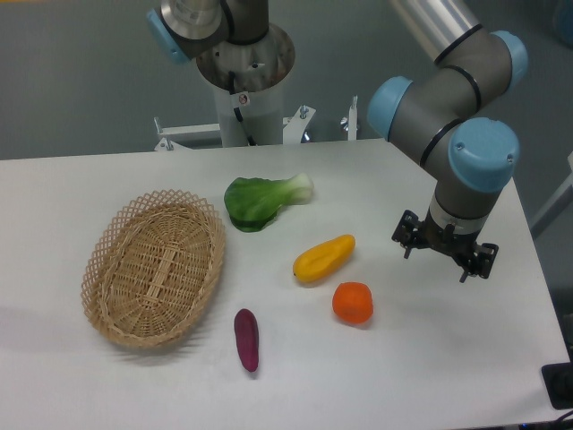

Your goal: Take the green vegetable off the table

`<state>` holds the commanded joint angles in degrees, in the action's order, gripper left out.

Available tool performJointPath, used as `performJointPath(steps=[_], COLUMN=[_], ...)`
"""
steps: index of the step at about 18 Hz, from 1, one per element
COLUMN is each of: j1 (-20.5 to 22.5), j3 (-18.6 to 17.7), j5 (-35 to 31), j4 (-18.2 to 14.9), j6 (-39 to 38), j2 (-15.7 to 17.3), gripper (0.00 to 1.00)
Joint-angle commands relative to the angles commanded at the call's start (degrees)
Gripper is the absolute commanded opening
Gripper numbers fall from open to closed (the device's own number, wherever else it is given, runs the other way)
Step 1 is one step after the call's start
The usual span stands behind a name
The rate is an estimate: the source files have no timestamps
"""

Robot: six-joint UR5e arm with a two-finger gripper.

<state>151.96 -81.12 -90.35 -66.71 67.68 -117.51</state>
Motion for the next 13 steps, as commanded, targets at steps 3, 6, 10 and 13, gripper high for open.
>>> performJointPath(steps=[3,6,10,13], j1=[0.0,-0.26,-0.09,-0.26], j3=[0.0,-0.09,-0.09,-0.09], j5=[-0.09,-0.44,0.0,0.0], j4=[0.0,0.18,0.09,0.26], j6=[0.0,0.0,-0.17,-1.4], j2=[0.0,-0.09,-0.09,-0.09], gripper=[1.0,1.0,1.0,1.0])
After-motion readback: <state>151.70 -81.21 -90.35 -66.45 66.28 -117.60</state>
